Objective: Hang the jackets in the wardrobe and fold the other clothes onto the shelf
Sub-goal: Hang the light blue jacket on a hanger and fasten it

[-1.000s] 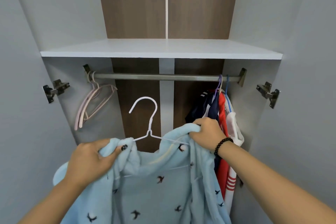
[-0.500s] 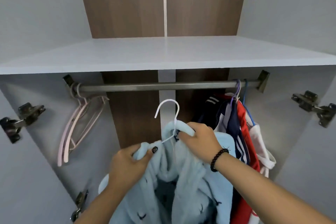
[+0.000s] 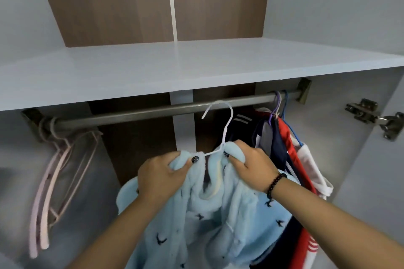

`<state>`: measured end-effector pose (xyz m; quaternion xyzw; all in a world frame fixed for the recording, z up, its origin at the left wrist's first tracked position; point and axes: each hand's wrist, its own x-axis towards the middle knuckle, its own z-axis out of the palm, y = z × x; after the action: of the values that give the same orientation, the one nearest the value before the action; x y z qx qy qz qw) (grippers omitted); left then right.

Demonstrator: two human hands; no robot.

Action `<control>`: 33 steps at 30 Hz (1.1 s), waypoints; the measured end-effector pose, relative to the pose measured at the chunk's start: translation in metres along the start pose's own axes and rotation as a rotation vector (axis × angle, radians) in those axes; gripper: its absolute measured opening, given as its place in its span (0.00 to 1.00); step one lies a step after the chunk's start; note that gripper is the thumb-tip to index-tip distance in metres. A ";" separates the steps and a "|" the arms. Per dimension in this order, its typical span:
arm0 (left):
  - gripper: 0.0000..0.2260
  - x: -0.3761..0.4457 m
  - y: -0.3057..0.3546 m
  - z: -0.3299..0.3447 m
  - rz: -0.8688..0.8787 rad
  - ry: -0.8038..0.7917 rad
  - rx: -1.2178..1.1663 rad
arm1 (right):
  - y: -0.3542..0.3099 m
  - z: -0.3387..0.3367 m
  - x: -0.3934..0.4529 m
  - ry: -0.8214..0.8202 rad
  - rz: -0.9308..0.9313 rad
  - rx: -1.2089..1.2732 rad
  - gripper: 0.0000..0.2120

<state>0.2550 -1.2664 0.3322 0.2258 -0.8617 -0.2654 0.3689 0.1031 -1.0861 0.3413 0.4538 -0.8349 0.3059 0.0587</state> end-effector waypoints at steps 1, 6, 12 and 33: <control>0.11 0.006 0.006 0.004 -0.003 0.000 0.005 | -0.001 -0.004 0.004 0.035 0.012 -0.013 0.08; 0.17 0.020 0.021 0.029 -0.019 -0.016 -0.118 | -0.002 -0.026 0.022 0.009 -0.031 -0.114 0.09; 0.20 0.018 0.021 0.060 0.053 0.059 -0.055 | 0.019 -0.039 0.048 -0.040 0.060 -0.012 0.08; 0.23 -0.041 0.015 0.148 -0.093 -0.400 -0.138 | 0.097 -0.012 0.091 -0.048 0.422 0.029 0.13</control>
<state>0.1661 -1.1881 0.2340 0.1824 -0.8862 -0.3799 0.1925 -0.0284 -1.1061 0.3407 0.2767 -0.9081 0.3125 -0.0333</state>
